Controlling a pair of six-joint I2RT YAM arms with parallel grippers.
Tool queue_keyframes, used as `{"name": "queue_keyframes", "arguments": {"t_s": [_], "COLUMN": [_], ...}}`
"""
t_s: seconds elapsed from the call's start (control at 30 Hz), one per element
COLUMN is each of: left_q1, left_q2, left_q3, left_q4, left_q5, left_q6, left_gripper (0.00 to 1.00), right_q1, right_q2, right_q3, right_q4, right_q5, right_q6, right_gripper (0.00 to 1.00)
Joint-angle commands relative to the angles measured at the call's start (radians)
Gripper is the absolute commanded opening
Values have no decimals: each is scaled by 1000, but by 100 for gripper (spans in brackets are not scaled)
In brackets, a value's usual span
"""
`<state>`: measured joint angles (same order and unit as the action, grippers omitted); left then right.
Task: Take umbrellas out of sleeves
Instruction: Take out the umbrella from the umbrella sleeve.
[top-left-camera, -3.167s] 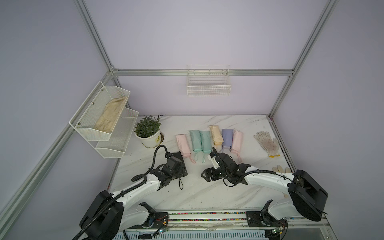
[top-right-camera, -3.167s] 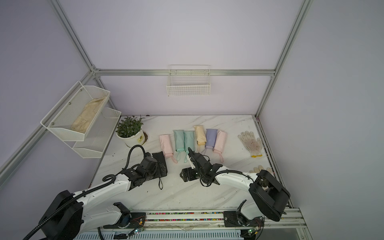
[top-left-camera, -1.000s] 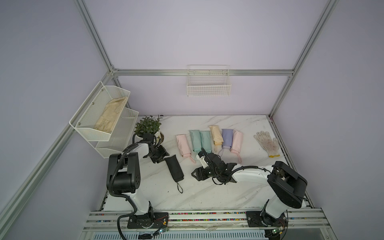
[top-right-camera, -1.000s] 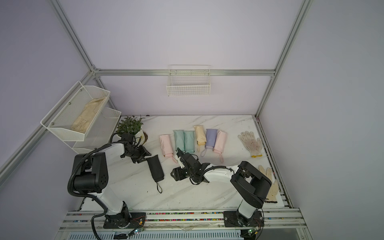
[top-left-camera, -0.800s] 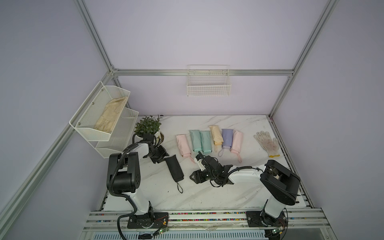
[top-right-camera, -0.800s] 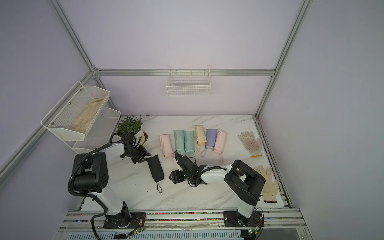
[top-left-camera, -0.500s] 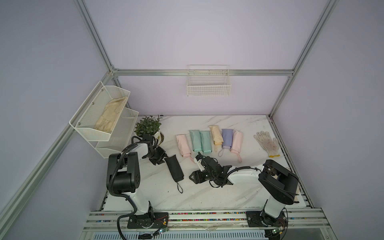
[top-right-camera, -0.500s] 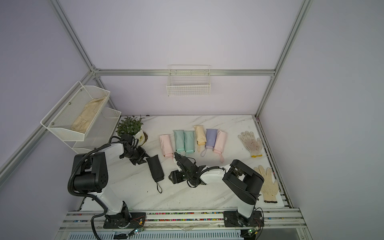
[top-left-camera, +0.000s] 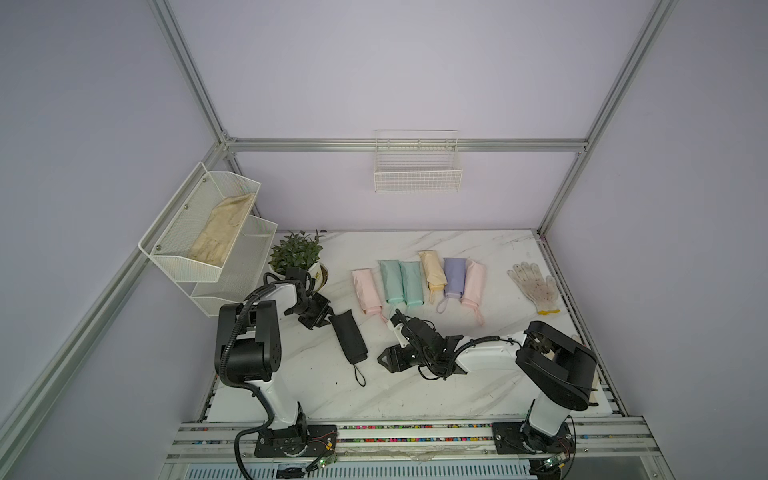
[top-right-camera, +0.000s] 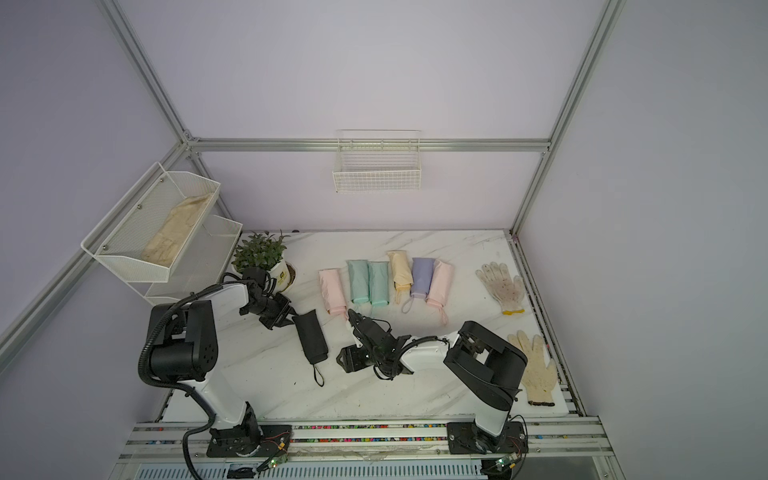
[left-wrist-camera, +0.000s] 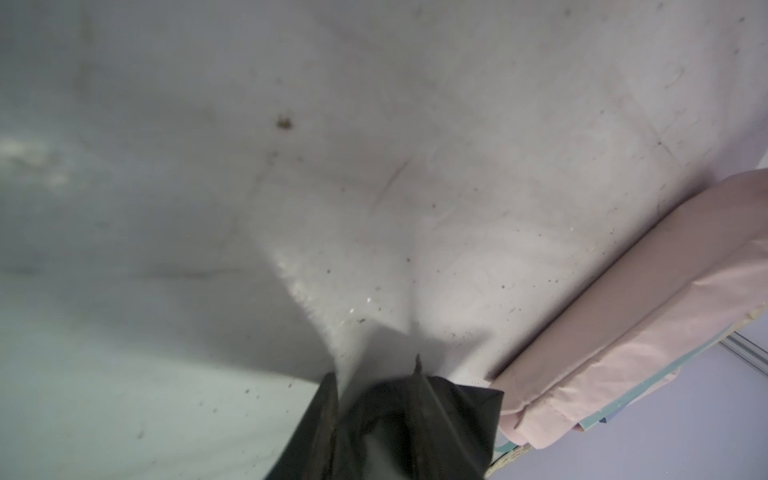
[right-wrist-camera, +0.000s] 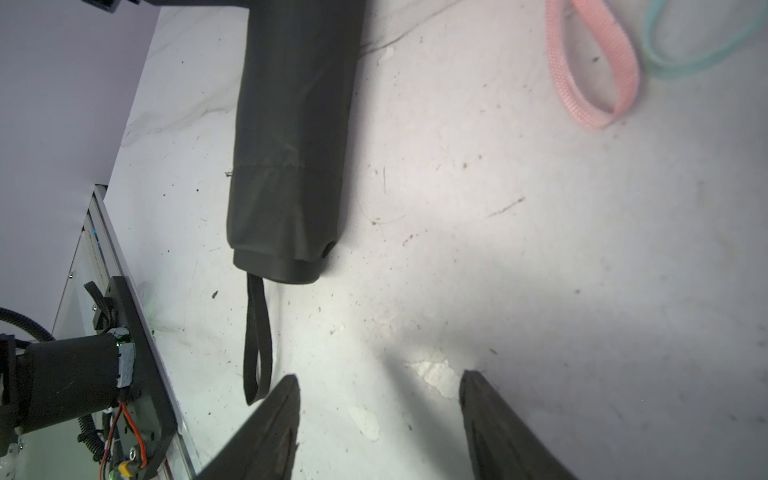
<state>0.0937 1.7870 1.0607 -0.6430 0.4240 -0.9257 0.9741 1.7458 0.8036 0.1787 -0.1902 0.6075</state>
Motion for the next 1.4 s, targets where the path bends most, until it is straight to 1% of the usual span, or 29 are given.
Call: {"name": "queue_keyframes", "arguments": {"t_s": [0.0, 0.07, 0.2, 0.27, 0.33, 0.47, 0.57, 0.6, 0.7, 0.83, 0.93, 1.1, 1.2, 1.37], "left_q1": [6, 6, 6, 6, 2, -4, -5, -5, -4, 2, 11, 28, 43, 52], "left_q2": [7, 6, 7, 11, 10, -9, -26, -31, -38, -57, -88, -99, -116, -123], "left_q3": [40, 40, 42, 50, 58, 54, 27, 14, -16, -39, -32, -29, -46, -65], "left_q4": [-10, -9, -10, -10, -10, -8, 20, 33, 81, 135, 136, 141, 150, 167], "left_q5": [-9, -4, -4, -6, -15, -47, -51, -46, -30, 36, 34, 70, 71, 89], "left_q6": [2, 4, 12, 21, 36, 77, 99, 102, 102, 89, 94, 82, 78, 67], "left_gripper": [14, 7, 0, 0, 0, 0, 0, 0, 0, 0, 0, 0, 0, 0], "right_q1": [9, 10, 15, 22, 36, 80, 98, 103, 123, 177, 215, 243, 256, 273], "right_q2": [13, 23, 35, 41, 49, 59, 59, 65, 97, 145, 193, 258, 286, 288], "right_q3": [-8, -3, 8, 18, 44, 116, 164, 183, 247, 338, 415, 483, 514, 546], "right_q4": [30, 30, 23, 12, -17, -127, -191, -214, -279, -370, -440, -471, -488, -504], "right_q5": [17, 18, 21, 21, 11, 31, 28, 26, 37, 135, 199, 269, 315, 366], "right_q6": [17, 17, 13, 6, -14, -70, -91, -96, -89, -65, -50, -1, 22, 49], "right_gripper": [65, 64, 64, 64, 62, 61, 57, 54, 40, 34, 29, 28, 29, 29]}}
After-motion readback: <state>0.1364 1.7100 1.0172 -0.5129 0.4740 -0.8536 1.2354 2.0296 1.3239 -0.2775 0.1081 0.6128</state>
